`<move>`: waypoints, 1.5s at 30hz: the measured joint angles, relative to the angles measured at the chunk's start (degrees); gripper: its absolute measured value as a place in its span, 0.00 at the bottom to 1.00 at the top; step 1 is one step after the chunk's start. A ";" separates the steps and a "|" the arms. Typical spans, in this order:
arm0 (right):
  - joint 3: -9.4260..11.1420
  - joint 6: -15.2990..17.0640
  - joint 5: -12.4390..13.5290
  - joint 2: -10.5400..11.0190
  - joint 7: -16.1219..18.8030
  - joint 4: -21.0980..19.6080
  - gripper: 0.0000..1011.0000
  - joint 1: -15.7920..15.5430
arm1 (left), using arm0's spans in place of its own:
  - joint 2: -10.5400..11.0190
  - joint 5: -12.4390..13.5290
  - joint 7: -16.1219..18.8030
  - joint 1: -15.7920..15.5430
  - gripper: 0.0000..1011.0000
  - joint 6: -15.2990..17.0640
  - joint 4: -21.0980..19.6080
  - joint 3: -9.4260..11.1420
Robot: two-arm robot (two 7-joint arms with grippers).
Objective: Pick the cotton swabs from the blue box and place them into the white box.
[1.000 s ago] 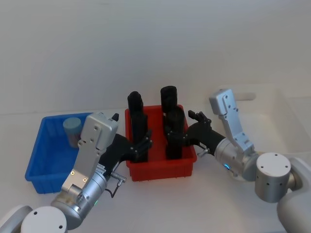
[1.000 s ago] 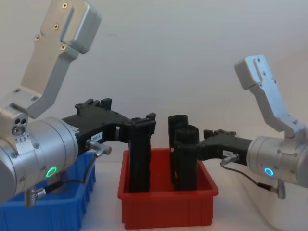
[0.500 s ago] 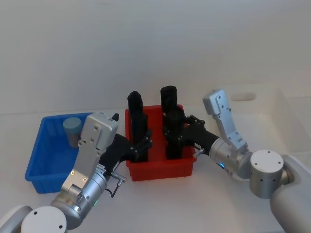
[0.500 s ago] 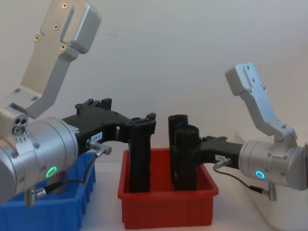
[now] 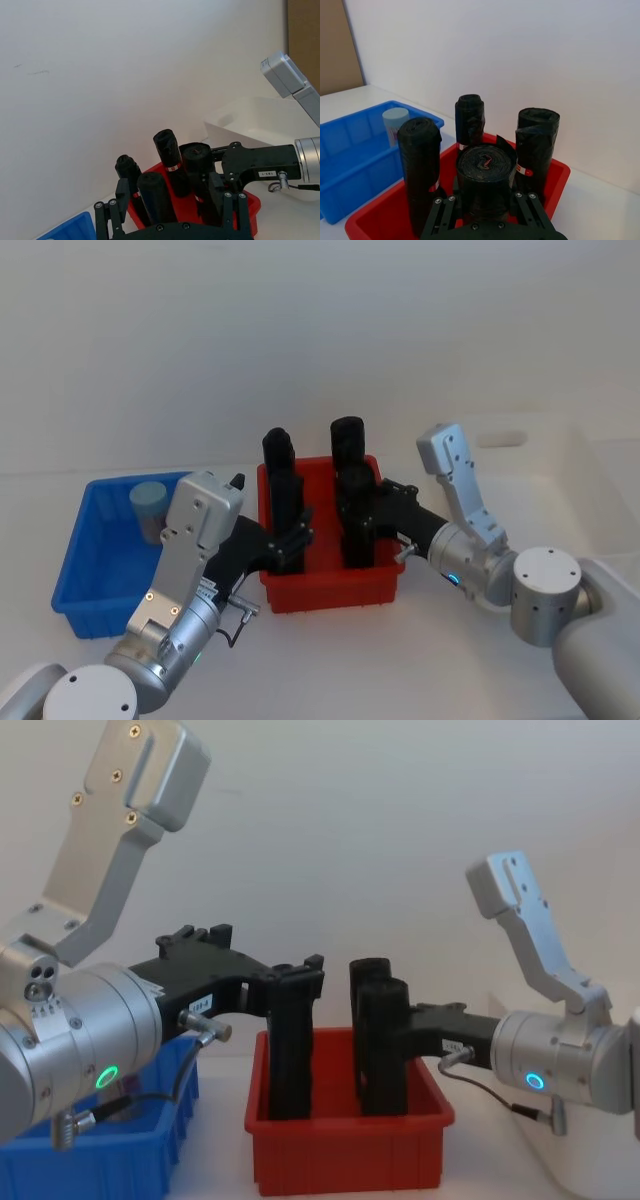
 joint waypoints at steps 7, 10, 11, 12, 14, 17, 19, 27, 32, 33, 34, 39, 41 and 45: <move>0.29 0.20 0.95 0.65 -0.62 -4.12 0.45 -1.79 | 0.00 0.00 0.00 0.00 0.99 0.00 0.00 0.00; 0.43 0.64 1.54 1.10 -1.30 -6.87 0.45 -3.00 | 0.00 0.00 0.00 0.00 0.99 0.00 0.00 0.00; 0.48 0.76 1.69 1.26 -1.51 -7.96 0.45 -3.45 | 0.00 0.00 0.00 0.00 0.99 0.00 0.00 0.00; 0.54 1.05 2.00 1.49 -1.94 -9.49 0.45 -4.12 | 0.00 0.00 0.00 0.00 0.99 0.00 0.00 0.00; 0.66 1.58 2.51 1.88 -2.78 -11.92 0.45 -5.16 | 0.00 0.00 0.00 0.00 0.99 0.00 0.00 0.00; 0.78 2.09 2.95 2.30 -3.70 -14.71 0.45 -6.36 | 0.00 0.00 0.00 0.00 0.99 0.00 0.00 0.00; 0.93 2.61 3.41 2.71 -4.80 -17.26 0.45 -7.46 | 0.00 0.00 0.00 0.00 0.99 0.00 0.00 0.00; 1.84 4.32 4.93 4.66 -9.29 -26.84 0.45 -11.71 | 0.00 0.00 0.00 0.00 0.99 0.00 0.00 0.00; 2.62 5.09 5.66 5.95 -11.83 -31.58 0.45 -13.89 | 0.00 0.00 0.00 0.00 0.99 0.00 0.00 0.00; 2.96 5.33 5.86 6.45 -12.66 -33.24 0.45 -14.65 | 0.00 0.00 0.00 0.00 0.99 0.00 0.00 0.00; 3.11 5.48 5.96 6.66 -13.04 -33.87 0.45 -14.97 | 0.00 0.00 0.00 0.00 0.99 0.00 0.00 0.00; 4.33 6.52 6.59 8.32 -16.16 -38.38 0.45 -17.21 | 0.00 0.00 0.00 0.00 0.99 0.00 0.00 0.00; 4.69 6.78 6.77 8.80 -16.91 -39.46 0.45 -17.78 | 0.00 0.00 0.00 0.00 0.99 0.00 0.00 0.00; 5.73 7.45 7.24 10.06 -18.77 -42.13 0.45 -19.26 | 0.00 0.00 0.00 0.00 0.99 0.00 0.00 0.00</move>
